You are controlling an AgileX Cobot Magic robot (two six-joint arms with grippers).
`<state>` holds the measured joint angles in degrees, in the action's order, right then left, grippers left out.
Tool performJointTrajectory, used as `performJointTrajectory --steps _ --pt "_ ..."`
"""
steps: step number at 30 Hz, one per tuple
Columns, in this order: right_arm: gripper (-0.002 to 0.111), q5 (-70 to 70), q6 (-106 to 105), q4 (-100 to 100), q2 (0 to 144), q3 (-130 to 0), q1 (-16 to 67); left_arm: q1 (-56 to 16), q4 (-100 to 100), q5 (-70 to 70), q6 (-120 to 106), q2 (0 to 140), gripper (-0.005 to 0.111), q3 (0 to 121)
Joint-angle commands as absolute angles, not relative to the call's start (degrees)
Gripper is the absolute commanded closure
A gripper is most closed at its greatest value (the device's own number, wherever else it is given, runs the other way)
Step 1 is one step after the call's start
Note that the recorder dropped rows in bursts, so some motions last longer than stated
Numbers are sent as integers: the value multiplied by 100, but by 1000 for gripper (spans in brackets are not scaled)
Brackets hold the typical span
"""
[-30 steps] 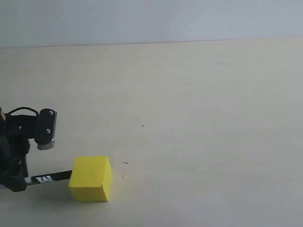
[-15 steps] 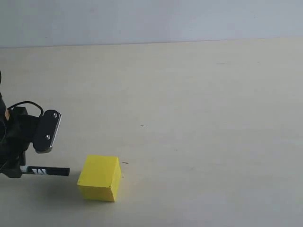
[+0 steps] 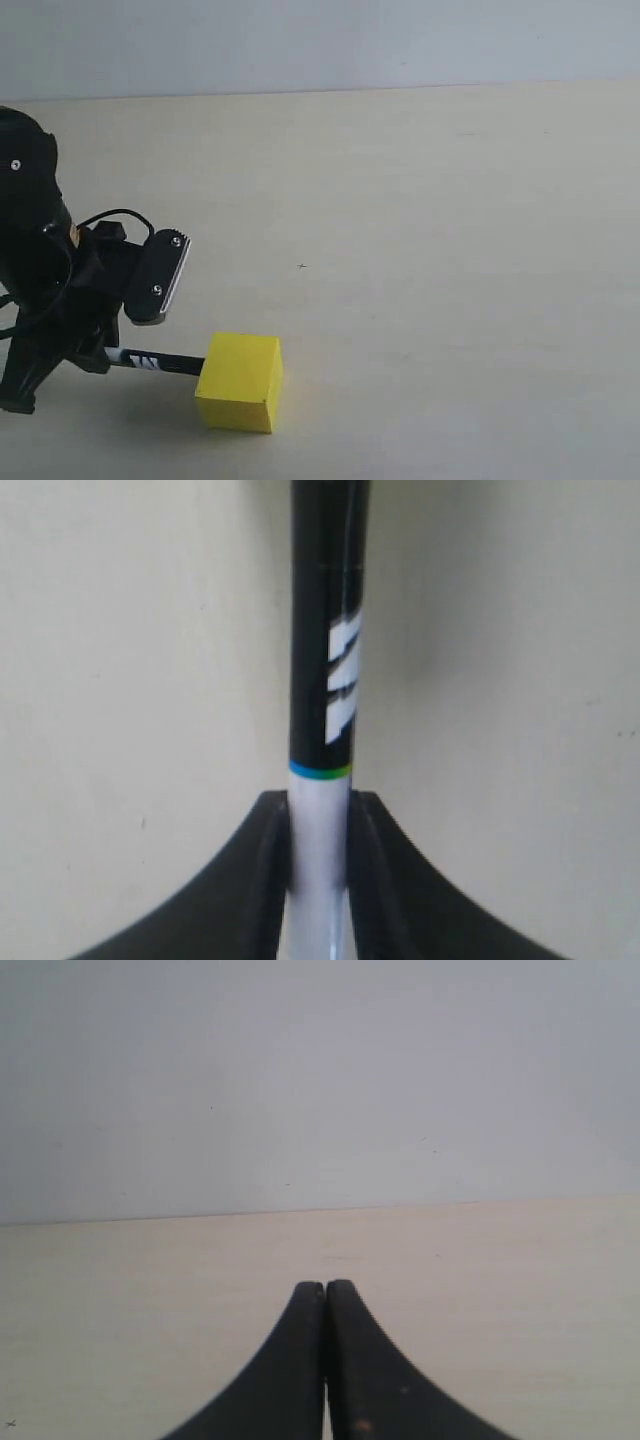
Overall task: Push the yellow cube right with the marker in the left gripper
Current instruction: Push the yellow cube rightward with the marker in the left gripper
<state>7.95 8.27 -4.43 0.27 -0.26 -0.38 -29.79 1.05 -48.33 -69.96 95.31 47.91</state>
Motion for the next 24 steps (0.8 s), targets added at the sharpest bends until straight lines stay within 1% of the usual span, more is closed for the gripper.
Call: performJointTrajectory --steps 1,5,10,14,18,20,24 --pt "108 767 813 -452 0 0 -33 -2748 53 -4894 -7003 9539 107 4842" --pt "108 767 813 -452 0 0 -33 -2441 39 -5180 -6991 9539 107 4842" --pt "108 767 813 -452 0 0 -33 -2491 129 -5194 -6967 9539 107 4817" --pt "108 767 803 -452 0 0 -33 -2731 264 -5167 -6754 9629 107 4817" --pt "108 767 803 -452 0 0 -33 -3171 591 -4931 -6701 9836 107 4829" --pt "108 767 818 -452 0 0 -33 -3435 872 -4711 -6701 9968 107 4913" --pt "108 767 818 -452 0 0 -33 -3661 1025 -4657 -6701 10232 107 5211"
